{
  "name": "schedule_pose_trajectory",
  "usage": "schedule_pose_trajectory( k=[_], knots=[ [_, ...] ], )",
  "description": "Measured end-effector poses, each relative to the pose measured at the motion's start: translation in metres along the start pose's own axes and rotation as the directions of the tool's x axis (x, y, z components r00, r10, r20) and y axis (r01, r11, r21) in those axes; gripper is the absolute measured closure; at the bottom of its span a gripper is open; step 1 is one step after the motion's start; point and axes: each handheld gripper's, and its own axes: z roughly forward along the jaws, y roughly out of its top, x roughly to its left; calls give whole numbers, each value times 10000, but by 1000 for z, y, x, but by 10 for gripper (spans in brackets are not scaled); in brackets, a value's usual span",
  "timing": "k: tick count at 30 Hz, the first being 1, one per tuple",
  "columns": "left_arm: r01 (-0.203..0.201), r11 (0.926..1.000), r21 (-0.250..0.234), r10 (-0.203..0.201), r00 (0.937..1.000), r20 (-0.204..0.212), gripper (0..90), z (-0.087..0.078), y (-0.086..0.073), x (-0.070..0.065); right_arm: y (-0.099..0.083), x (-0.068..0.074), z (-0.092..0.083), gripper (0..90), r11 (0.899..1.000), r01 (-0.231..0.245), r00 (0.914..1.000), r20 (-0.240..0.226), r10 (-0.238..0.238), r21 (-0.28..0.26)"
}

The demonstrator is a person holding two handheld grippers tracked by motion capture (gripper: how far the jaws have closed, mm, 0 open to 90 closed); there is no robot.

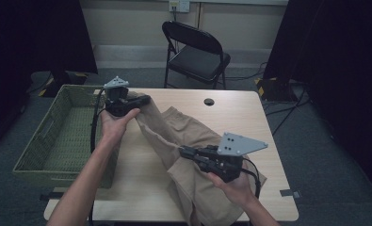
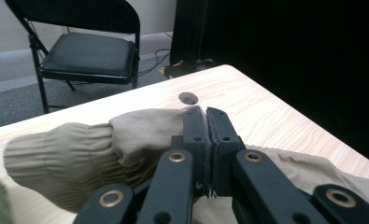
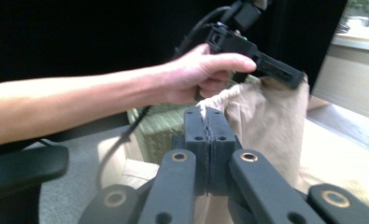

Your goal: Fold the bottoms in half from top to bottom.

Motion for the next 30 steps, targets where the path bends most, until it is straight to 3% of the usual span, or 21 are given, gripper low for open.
schedule_pose_trajectory(
  k=[2,5,10,18,21,24,25,30],
  knots=[
    [-88,9999,116,88,10000,22,877,10,-1,-6,-9,-4,-11,893,9999,-84,9998,177,82,111],
    [-129,9995,273,129,9999,10,876,18,-2,-7,-16,-7,-19,892,9998,-148,9996,248,145,116],
    [-59,9986,529,61,10000,-35,875,34,-6,-6,-32,-14,-35,892,9982,-417,9964,759,384,429],
    [-13,9968,794,5,10000,93,873,60,-13,-8,-58,-37,-57,892,9900,-986,9833,1625,814,1005],
    [127,9977,661,-139,9998,170,866,68,-13,-11,-68,-47,-66,892,9857,-1292,9737,2021,1055,1082],
    [153,9990,409,-162,9996,233,749,72,-10,-13,-82,-62,-74,892,9793,-1647,9565,2615,1296,1173],
    [78,9994,328,-85,9997,209,749,73,-8,-13,-82,-62,-74,892,9793,-1647,9565,2615,1296,1173],
    [15,9996,-273,-9,9997,232,487,59,2,-19,-101,-87,-82,892,9642,-2293,9276,3300,1750,1333]
  ],
)
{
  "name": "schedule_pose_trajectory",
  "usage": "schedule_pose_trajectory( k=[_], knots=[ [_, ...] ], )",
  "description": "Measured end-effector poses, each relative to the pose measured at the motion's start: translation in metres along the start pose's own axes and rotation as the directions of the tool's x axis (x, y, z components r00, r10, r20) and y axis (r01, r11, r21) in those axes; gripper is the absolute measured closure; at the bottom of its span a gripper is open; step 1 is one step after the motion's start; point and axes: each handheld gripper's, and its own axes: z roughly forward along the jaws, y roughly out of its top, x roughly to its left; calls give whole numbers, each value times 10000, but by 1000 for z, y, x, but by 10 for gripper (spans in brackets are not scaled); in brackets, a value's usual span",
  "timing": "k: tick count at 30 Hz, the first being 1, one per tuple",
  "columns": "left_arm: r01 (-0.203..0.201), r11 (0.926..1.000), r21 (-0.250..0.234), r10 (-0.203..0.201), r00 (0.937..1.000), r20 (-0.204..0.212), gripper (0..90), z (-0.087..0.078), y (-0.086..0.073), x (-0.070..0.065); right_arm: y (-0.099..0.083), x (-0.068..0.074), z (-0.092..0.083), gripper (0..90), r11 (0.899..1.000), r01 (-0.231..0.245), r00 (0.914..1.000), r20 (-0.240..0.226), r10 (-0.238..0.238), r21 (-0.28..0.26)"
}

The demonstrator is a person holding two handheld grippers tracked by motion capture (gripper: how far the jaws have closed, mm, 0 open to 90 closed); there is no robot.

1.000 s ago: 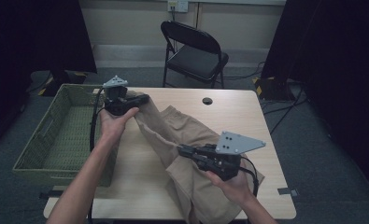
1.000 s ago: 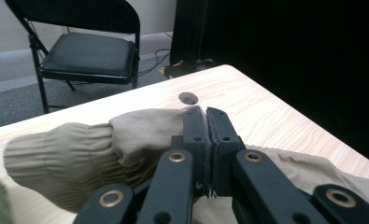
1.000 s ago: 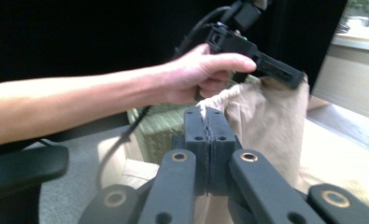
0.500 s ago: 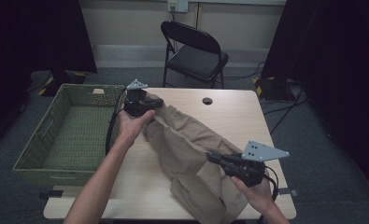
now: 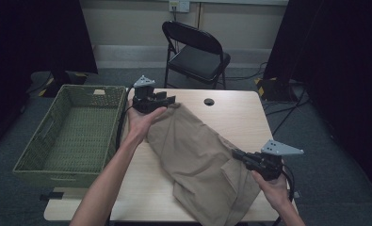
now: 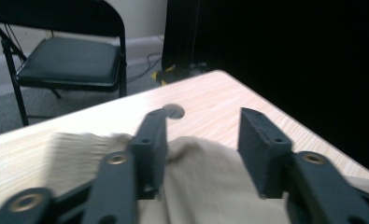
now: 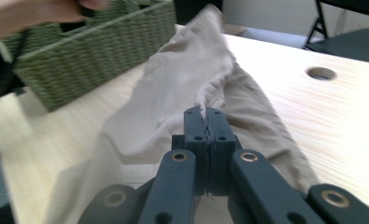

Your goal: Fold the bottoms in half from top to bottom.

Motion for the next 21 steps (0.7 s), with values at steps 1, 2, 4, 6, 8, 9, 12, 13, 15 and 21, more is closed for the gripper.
schedule_pose_trajectory(
  k=[1,2,4,6,8,9,12,13,15,21],
  knots=[
    [0,10000,0,0,10000,0,487,0,0,0,0,0,0,892,10000,0,10000,0,0,0],
    [-50,9998,189,48,10000,87,495,-1,-7,-4,-1,-8,2,892,9998,-144,9997,179,142,99],
    [-36,9994,345,31,9999,166,538,0,-13,-6,-2,-11,3,892,9997,-162,9996,243,158,165],
    [-239,9967,773,210,9990,382,556,3,-30,-12,-3,-17,5,892,9992,-226,9988,441,211,335],
    [-224,9937,1094,147,9974,706,602,5,-52,-16,-4,-23,7,892,9984,-302,9980,576,273,487],
    [-224,9937,1094,147,9974,706,605,5,-52,-16,-4,-23,7,892,9984,-302,9980,576,273,487],
    [-272,9897,1408,131,9949,1005,644,6,-73,-18,-5,-28,6,892,9978,-316,9971,714,274,585],
    [-346,9864,1609,183,9947,1014,652,7,-81,-18,-6,-30,6,892,9977,-293,9964,816,242,617],
    [-466,9798,1946,261,9940,1062,683,8,-92,-18,-9,-35,5,891,9970,-396,9956,877,337,668],
    [-500,9598,2764,268,9958,871,680,19,-129,-13,-30,-56,10,890,9856,-502,9826,1844,198,1616]
  ],
)
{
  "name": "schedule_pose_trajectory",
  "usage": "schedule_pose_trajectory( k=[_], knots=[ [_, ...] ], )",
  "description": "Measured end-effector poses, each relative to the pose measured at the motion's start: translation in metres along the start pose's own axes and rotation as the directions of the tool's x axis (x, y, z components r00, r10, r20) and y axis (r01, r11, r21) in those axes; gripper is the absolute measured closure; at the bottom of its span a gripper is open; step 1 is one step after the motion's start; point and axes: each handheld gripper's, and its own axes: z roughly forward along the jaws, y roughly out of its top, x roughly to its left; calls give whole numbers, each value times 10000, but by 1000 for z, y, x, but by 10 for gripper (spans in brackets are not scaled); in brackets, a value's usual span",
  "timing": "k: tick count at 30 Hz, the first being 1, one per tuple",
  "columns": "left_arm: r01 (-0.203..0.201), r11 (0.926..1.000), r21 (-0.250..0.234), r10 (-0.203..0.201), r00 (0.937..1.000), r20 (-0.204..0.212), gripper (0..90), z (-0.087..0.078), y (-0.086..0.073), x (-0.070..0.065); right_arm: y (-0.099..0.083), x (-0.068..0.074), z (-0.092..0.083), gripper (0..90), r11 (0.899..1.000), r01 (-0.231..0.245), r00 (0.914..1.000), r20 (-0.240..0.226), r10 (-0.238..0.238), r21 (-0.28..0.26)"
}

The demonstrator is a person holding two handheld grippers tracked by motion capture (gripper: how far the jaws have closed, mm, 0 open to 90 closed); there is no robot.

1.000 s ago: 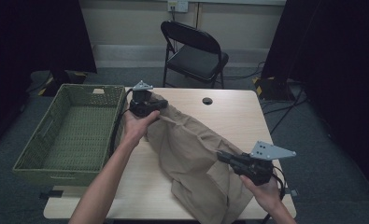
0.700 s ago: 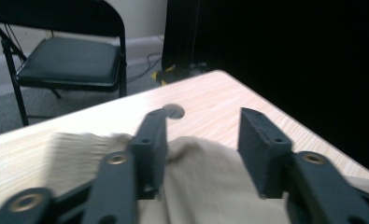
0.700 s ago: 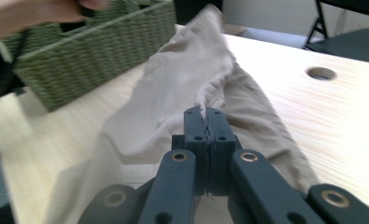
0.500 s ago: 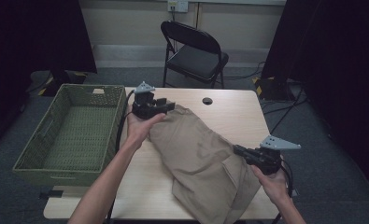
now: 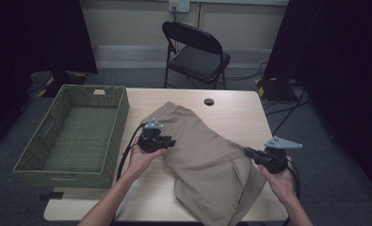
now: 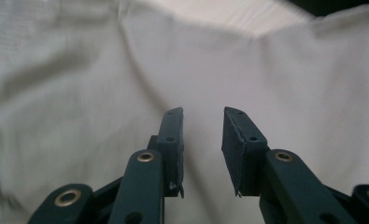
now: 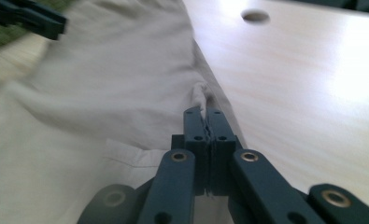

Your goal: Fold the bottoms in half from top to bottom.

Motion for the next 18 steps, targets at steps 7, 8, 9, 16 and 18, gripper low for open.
schedule_pose_trajectory(
  k=[7,8,9,16,18],
  knots=[
    [36,9987,500,-18,9994,-356,609,20,-17,3,-17,-21,8,848,9930,-415,9958,858,321,1104],
    [109,9990,440,-92,9992,-397,600,22,-17,3,-18,-22,9,816,9908,-355,9939,1081,214,1304],
    [154,9988,457,-135,9991,-403,592,24,-18,4,-18,-22,9,796,9891,-293,9927,1203,119,1443],
    [249,9979,606,-219,9985,-493,573,32,-25,8,-18,-15,10,665,9957,-302,9980,580,252,877],
    [384,9979,528,-356,9980,-531,573,32,-25,10,-19,-7,16,646,9945,-112,9995,306,81,1043]
  ],
)
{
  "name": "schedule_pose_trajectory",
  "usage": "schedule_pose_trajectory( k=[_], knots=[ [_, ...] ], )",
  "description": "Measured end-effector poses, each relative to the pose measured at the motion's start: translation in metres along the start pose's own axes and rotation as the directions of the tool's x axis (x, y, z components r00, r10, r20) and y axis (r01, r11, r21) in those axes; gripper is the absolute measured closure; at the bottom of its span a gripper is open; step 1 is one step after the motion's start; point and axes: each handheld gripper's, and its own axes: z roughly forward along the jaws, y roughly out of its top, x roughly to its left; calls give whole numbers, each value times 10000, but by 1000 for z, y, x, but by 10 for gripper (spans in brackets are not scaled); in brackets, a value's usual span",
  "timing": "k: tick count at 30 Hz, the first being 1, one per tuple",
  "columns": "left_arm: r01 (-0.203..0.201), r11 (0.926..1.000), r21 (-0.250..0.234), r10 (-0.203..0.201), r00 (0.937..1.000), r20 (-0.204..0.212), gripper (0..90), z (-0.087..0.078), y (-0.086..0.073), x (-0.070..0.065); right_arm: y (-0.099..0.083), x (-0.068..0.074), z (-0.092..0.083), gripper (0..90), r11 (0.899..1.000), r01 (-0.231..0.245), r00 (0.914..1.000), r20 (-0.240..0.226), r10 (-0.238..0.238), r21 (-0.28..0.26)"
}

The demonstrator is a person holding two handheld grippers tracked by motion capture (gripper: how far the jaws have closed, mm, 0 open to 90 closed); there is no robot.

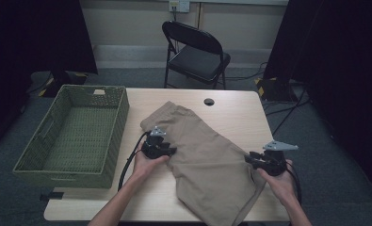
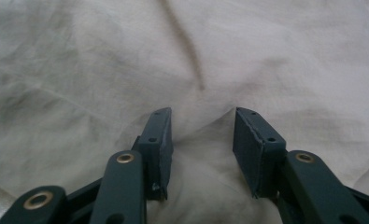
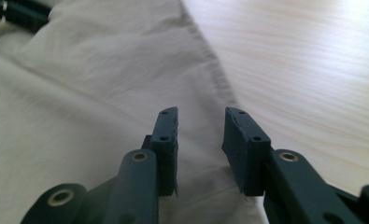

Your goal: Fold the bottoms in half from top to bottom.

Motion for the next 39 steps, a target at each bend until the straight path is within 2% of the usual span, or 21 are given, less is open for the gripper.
schedule_pose_trajectory(
  k=[3,6,8,12,14,16,17,18,19,21,22,23,24,26,27,29,30,32,33,36,39],
  knots=[
    [-514,9987,61,515,9982,-312,579,1,1,-2,1,12,7,631,9988,462,9989,-116,-460,188],
    [-898,9959,98,903,9930,-760,579,2,2,-1,8,30,3,633,9964,737,9965,-364,-752,-408],
    [-1088,9941,32,1086,9895,-952,578,3,2,2,12,45,2,634,9944,898,9920,-844,-944,-563],
    [-651,9979,-16,644,9909,-1185,558,0,3,11,9,66,16,636,9895,1445,9795,-1412,-1434,-29],
    [-141,9999,88,147,9972,-733,508,-3,3,11,7,71,23,637,9863,1631,9742,-1623,-1571,241],
    [-401,9992,66,405,9964,-743,506,-9,5,7,5,77,27,636,9832,1779,9697,-1772,-1683,398],
    [-409,9990,-188,400,9980,-493,509,-15,8,2,5,83,28,636,9806,1920,9652,-1886,-1812,404],
    [-562,9979,-322,563,9984,9,517,-23,14,-7,5,85,28,637,9802,1944,9640,-1922,-1838,377],
    [-562,9979,-322,563,9984,9,525,-23,14,-7,5,85,28,637,9802,1944,9640,-1922,-1838,377],
    [-627,9973,-388,642,9971,398,541,-31,16,-20,4,92,29,641,9794,1966,9617,-2037,-1832,470],
    [-937,9953,-229,950,9932,676,545,-35,12,-35,2,94,30,644,9761,2090,9597,-2043,-1929,600],
    [-937,9953,-229,950,9932,676,545,-35,12,-35,1,96,32,664,9729,2202,9562,-2129,-2009,712],
    [-1033,9945,-147,1042,9907,878,545,-35,7,-42,1,96,32,664,9729,2202,9562,-2129,-2009,712],
    [-907,9958,83,882,9834,1586,541,-32,-2,-51,-3,101,35,682,9619,2538,9477,-2253,-2262,1016],
    [-1119,9936,162,1072,9780,1788,538,-29,-6,-56,-5,102,37,679,9585,2618,9462,-2256,-2319,1126],
    [-1818,9812,639,1717,9753,1393,540,-21,-10,-63,-7,105,40,673,9532,2726,9438,-2287,-2385,1311],
    [-1732,9814,828,1609,9773,1376,540,-17,-12,-61,-7,106,42,669,9508,2786,9426,-2285,-2435,1359],
    [-1505,9850,848,1390,9819,1286,548,-11,-14,-58,-10,109,47,667,9436,2949,9386,-2307,-2565,1507],
    [-1599,9828,919,1481,9812,1240,554,-10,-14,-58,-12,114,50,666,9379,3137,9329,-2320,-2753,1484],
    [-2092,9728,998,2019,9762,790,554,-10,-14,-55,-10,120,55,661,9415,3081,9339,-2321,-2720,1366],
    [-2131,9712,1069,2090,9767,488,554,-12,-13,-46,-9,125,58,657,9465,2949,9382,-2272,-2609,1308]
  ],
)
